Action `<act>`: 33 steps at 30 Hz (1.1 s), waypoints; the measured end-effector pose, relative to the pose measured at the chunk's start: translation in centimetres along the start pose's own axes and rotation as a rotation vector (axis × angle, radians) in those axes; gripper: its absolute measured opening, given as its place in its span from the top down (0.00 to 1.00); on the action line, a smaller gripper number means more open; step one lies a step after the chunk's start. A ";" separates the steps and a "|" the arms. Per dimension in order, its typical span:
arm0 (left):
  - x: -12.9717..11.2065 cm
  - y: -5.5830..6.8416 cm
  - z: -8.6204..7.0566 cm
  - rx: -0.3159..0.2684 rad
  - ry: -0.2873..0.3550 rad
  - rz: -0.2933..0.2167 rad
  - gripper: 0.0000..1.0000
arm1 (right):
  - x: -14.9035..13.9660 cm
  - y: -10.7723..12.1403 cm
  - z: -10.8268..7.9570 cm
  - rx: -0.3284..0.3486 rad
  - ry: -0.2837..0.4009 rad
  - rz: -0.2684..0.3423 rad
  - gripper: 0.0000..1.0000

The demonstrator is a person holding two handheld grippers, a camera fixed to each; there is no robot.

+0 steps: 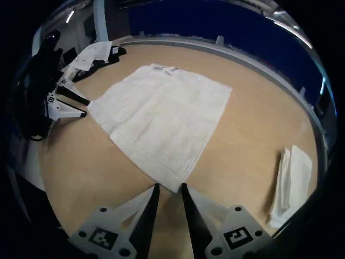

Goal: Fold towel

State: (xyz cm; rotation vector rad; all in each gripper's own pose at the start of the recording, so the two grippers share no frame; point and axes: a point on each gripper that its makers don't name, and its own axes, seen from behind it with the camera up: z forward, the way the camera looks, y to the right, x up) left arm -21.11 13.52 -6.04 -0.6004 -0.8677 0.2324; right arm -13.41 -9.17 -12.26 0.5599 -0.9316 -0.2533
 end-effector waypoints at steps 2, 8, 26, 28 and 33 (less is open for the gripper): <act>0.0 0.0 0.1 -0.003 -0.002 0.000 0.48 | 0.0 0.1 0.1 -0.004 0.000 0.002 0.70; 0.0 0.0 0.4 -0.001 -0.007 0.005 0.51 | 0.1 0.3 0.2 -0.006 -0.003 0.013 0.78; 0.4 -0.3 0.7 0.025 -0.021 0.004 0.80 | 0.1 0.4 0.2 -0.015 -0.008 0.007 0.84; 0.4 -0.3 0.7 0.026 -0.022 -0.002 0.82 | 0.1 0.4 0.2 -0.017 -0.008 0.006 0.85; 0.4 -0.2 0.7 0.017 -0.025 -0.027 0.89 | 0.2 0.3 0.2 -0.020 -0.007 0.002 0.87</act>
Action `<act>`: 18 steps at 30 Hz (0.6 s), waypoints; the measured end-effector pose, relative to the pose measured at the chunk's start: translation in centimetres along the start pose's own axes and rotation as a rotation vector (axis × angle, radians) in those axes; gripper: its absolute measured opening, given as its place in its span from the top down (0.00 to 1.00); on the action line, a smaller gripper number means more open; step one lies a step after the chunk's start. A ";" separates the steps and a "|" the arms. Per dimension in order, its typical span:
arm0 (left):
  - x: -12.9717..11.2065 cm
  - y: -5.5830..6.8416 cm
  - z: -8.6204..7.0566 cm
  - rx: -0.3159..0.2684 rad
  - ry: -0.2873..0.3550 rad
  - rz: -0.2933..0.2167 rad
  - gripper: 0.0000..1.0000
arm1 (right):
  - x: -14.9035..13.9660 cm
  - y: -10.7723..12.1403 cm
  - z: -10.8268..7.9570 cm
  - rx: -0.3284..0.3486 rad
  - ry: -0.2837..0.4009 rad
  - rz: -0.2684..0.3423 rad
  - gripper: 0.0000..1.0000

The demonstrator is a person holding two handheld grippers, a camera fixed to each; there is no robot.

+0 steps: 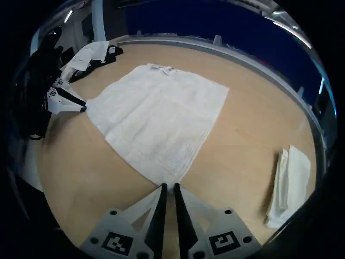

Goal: Fold towel

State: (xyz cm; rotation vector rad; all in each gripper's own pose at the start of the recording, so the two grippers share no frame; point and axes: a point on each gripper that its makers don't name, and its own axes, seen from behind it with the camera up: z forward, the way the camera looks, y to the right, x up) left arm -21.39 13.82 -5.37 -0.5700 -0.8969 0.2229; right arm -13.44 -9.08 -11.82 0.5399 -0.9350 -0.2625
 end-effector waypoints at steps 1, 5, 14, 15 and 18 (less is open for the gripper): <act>0.0 0.1 0.0 -0.005 -0.001 -0.004 0.90 | 0.0 0.0 0.0 0.000 0.000 0.000 0.87; -0.2 0.4 -0.2 -0.019 -0.003 -0.015 0.91 | 0.1 0.0 -0.1 0.002 0.001 0.006 0.88; 0.0 0.6 -0.8 -0.025 0.001 -0.030 0.92 | 0.8 0.3 -0.7 0.009 0.017 0.017 0.88; 0.1 0.6 -1.0 -0.025 0.002 -0.034 0.92 | 1.0 0.3 -0.8 0.010 0.020 0.016 0.88; 0.4 0.6 -1.5 -0.026 0.008 -0.050 0.92 | 1.5 0.3 -1.3 0.011 0.031 0.012 0.88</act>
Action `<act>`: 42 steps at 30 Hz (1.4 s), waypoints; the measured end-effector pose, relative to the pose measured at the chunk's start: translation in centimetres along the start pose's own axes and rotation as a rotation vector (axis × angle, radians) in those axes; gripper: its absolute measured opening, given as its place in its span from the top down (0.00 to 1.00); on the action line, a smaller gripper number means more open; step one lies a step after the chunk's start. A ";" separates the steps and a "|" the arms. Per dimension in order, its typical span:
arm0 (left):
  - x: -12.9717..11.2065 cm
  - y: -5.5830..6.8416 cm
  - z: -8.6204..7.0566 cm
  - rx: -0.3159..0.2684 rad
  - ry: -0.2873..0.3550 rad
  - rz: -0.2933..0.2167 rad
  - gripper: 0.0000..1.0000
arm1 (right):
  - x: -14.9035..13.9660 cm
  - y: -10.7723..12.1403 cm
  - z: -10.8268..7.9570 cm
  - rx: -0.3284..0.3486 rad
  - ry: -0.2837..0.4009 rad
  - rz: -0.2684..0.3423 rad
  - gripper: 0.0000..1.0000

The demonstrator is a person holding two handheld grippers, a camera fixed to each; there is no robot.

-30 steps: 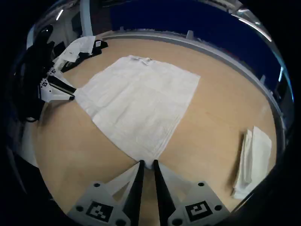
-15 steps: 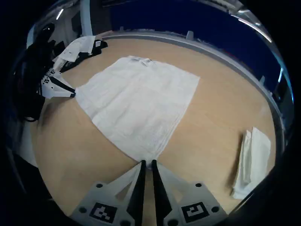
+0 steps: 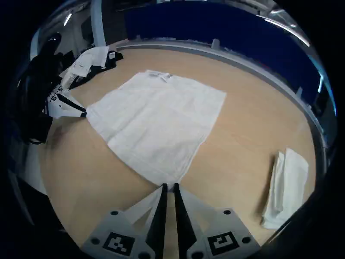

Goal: Fold towel

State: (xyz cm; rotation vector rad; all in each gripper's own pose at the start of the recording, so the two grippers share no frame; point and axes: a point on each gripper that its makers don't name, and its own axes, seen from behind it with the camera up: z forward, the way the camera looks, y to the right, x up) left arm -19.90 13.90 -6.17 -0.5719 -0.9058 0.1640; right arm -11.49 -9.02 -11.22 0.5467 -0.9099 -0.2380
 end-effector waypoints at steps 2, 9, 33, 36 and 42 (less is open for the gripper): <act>0.2 0.0 -0.5 -0.001 0.005 -0.012 0.92 | 0.5 0.0 -0.5 0.002 0.011 -0.003 0.88; 1.5 0.3 -2.6 -0.006 0.034 -0.061 0.92 | 2.4 -0.4 -2.5 0.008 0.051 -0.006 0.88; 5.4 1.6 -8.7 -0.015 0.131 -0.123 0.93 | 6.1 -0.9 -8.8 0.009 0.131 -0.010 0.88; 5.7 1.9 -8.6 -0.018 0.143 -0.120 0.93 | 6.0 -1.1 -8.7 0.010 0.131 -0.011 0.88; 6.0 2.3 -8.2 -0.020 0.145 -0.100 0.93 | 5.9 -1.0 -8.7 0.011 0.132 -0.008 0.88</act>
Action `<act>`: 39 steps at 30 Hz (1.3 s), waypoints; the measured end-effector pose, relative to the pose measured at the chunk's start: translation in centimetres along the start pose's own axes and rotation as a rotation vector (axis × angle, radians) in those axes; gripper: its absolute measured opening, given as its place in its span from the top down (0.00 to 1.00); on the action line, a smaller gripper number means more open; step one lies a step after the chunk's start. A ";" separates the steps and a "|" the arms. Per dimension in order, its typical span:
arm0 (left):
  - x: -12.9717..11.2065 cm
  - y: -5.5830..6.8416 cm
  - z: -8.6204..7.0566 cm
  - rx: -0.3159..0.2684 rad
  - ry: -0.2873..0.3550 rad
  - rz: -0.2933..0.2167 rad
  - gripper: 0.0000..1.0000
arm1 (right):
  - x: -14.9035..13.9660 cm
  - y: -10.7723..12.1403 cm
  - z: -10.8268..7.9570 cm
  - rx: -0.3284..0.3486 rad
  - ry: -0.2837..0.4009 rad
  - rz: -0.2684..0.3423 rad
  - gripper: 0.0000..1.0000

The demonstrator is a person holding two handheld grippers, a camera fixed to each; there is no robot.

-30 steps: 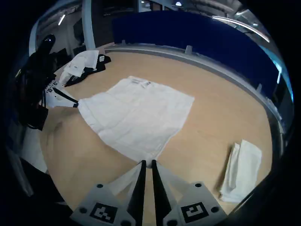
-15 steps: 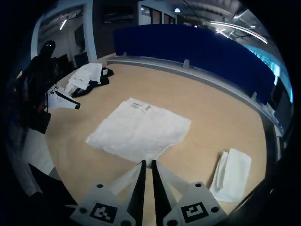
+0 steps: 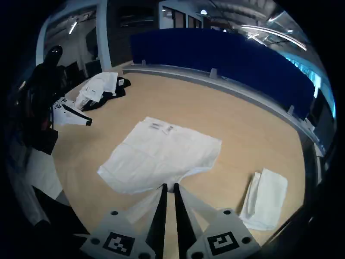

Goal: Fold towel

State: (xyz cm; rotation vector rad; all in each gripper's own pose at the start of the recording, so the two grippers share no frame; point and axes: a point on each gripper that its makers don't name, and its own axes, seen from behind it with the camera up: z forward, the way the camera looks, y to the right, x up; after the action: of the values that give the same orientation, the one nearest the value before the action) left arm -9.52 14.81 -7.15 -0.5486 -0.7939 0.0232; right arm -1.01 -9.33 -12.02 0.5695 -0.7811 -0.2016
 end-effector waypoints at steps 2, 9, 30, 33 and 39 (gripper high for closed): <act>0.1 0.2 0.0 -0.004 0.001 0.007 0.93 | 0.0 0.1 0.0 0.000 0.000 -0.002 0.88; 0.0 0.1 0.3 0.012 0.001 0.016 0.90 | 0.0 0.1 -0.1 0.002 0.000 -0.008 0.88; -5.4 4.1 1.5 -0.071 -0.099 0.010 0.09 | -0.2 0.4 -0.3 0.003 0.000 -0.021 0.89; -6.6 4.7 2.2 -0.078 -0.115 0.014 0.09 | -0.1 0.4 -0.2 0.004 0.001 -0.021 0.88; -8.7 5.9 3.4 -0.087 -0.146 0.033 0.09 | -0.1 0.3 -0.1 0.005 0.002 -0.026 0.88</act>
State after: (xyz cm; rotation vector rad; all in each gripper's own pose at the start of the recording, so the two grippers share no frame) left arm -16.89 19.52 -13.86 -0.6480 -0.9311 0.0596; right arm -1.02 -8.98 -11.98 0.5850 -0.7730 -0.2233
